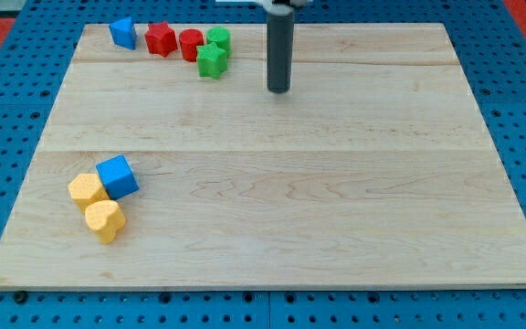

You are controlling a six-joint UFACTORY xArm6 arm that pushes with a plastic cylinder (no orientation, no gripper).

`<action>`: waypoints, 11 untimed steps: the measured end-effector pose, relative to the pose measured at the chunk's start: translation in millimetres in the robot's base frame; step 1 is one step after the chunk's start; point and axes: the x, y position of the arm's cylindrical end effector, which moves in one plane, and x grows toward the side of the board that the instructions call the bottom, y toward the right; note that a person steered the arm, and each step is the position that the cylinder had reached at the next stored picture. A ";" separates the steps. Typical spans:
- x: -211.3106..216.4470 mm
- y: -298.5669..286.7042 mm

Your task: Move the green blocks towards the bottom center of the board

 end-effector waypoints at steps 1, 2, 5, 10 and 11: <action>-67.1 3.2; -101.5 -12.4; -47.3 -102.1; 28.2 -39.9; -32.9 -44.9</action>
